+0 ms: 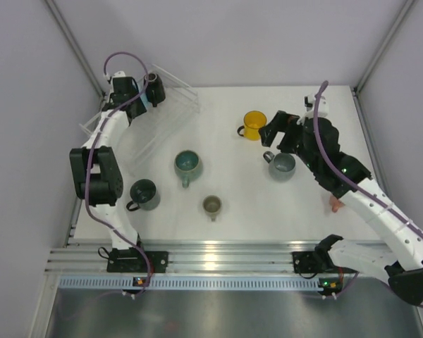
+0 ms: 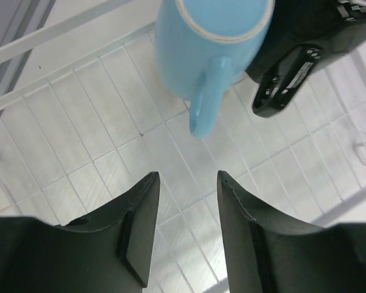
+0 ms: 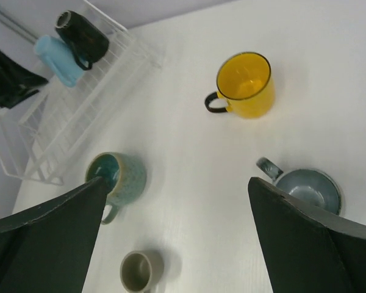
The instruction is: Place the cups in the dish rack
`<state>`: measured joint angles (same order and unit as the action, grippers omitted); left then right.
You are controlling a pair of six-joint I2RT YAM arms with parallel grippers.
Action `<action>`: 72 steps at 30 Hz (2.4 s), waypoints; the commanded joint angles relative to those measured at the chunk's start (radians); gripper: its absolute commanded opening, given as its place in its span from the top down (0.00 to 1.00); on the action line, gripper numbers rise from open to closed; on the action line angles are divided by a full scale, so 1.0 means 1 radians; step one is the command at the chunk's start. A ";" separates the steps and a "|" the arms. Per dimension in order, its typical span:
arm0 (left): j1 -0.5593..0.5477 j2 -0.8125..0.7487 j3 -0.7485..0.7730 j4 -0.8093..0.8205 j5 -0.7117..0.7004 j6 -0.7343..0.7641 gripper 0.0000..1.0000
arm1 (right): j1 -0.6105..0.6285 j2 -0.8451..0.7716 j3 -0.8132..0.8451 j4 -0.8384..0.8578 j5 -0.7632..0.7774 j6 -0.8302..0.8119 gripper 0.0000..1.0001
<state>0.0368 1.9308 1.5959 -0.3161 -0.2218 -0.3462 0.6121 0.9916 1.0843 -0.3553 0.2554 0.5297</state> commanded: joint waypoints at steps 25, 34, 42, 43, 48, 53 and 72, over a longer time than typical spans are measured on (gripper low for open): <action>-0.264 -0.630 -0.476 0.057 0.645 -0.120 0.48 | -0.293 0.280 -0.032 -0.399 0.064 0.585 0.34; -0.272 -0.742 -0.554 0.057 0.650 -0.128 0.48 | -0.298 0.387 -0.067 -0.383 0.074 0.625 0.38; -0.272 -0.765 -0.554 0.057 0.644 -0.143 0.48 | -0.298 0.444 -0.118 -0.326 0.090 0.629 0.44; -0.272 -0.767 -0.556 0.057 0.641 -0.151 0.48 | -0.298 0.450 -0.121 -0.317 0.100 0.627 0.44; -0.272 -0.763 -0.553 0.057 0.657 -0.166 0.48 | -0.298 0.459 -0.149 -0.264 0.111 0.596 0.46; -0.272 -0.767 -0.550 0.058 0.664 -0.169 0.48 | -0.296 0.472 -0.165 -0.231 0.137 0.570 0.51; -0.278 -0.760 -0.553 0.101 0.789 -0.246 0.46 | -0.259 0.214 -0.199 0.036 0.127 0.107 1.00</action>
<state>-0.2321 1.1820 1.0397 -0.2890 0.4889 -0.5556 0.3378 1.2839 0.8391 -0.4850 0.3599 0.7654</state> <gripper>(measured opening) 0.534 0.123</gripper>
